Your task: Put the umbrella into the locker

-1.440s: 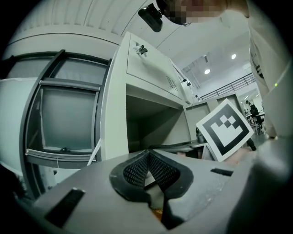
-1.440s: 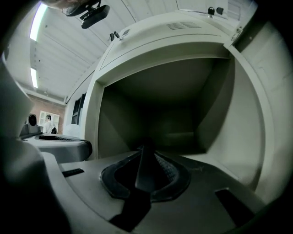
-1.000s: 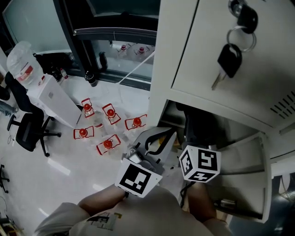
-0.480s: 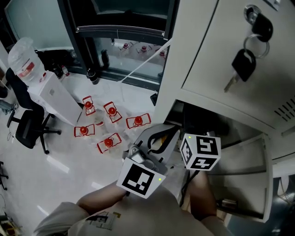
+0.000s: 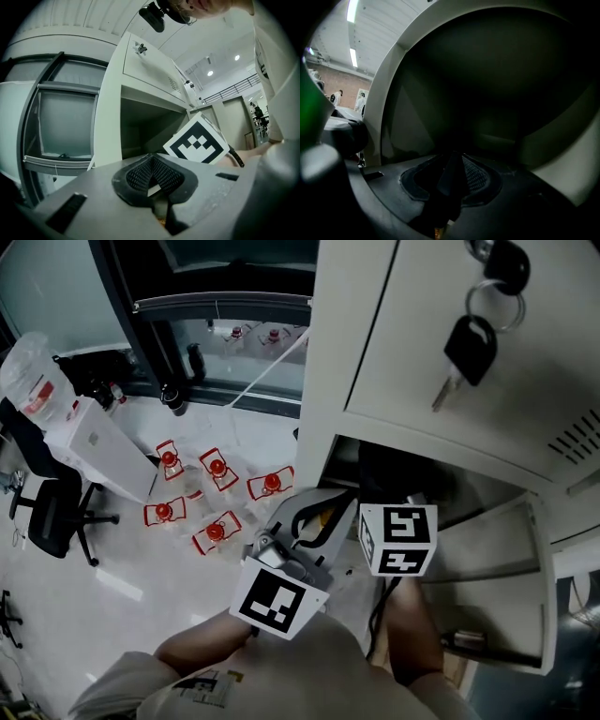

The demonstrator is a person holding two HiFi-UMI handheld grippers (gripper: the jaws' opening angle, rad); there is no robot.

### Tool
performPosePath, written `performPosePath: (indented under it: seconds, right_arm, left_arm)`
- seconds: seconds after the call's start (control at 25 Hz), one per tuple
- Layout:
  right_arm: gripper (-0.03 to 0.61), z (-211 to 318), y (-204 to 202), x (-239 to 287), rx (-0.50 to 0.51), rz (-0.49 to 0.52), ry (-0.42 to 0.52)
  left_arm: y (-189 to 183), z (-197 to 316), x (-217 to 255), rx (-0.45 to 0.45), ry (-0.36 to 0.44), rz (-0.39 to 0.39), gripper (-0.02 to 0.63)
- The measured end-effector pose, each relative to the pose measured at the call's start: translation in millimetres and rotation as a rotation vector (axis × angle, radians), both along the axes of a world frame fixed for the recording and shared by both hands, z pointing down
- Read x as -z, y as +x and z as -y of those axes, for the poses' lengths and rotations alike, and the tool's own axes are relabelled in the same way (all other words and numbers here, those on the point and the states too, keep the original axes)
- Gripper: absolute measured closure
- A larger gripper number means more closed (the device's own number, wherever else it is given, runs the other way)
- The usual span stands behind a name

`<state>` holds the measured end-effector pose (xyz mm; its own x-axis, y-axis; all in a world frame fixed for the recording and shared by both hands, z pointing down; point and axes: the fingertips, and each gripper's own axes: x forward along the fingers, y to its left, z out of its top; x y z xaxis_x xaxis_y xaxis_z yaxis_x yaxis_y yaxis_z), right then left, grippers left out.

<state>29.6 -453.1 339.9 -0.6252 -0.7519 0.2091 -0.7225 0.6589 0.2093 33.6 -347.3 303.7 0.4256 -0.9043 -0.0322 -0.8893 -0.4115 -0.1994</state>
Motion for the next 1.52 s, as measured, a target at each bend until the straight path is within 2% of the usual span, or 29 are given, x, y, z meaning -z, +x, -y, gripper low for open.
performPosePath:
  seconds: [0.32,0.68,0.76,0.84,1.2,1.52]
  right_arm:
    - [0.481,-15.9,13.6,21.6,0.008,0.081,0.044]
    - [0.482,-40.0,30.7,58.4,0.007,0.165,0.115]
    - [0.485,-45.3,34.3,69.1,0.015,0.181,0.137]
    - [0.490,-52.1,39.7,80.2,0.017,0.199,0.154]
    - [0.549,-89.0,75.4,131.4,-0.011,0.309,0.236]
    - [0.566,-121.2,99.1,139.7,-0.011,0.385,0.260]
  left_arm:
    - [8.4,-3.8,8.7,-0.040,0.021,0.020,0.606]
    - [-4.7,-7.0,34.0,-0.034,0.076,0.030,0.606]
    - [-8.4,-9.2,43.1,-0.029,0.088,0.009,0.606]
    - [-10.4,-12.8,52.0,-0.028,0.096,-0.018,0.606]
    - [-16.6,-29.6,77.1,-0.036,0.135,-0.036,0.606]
    - [-19.5,-44.9,78.3,-0.048,0.141,-0.041,0.606]
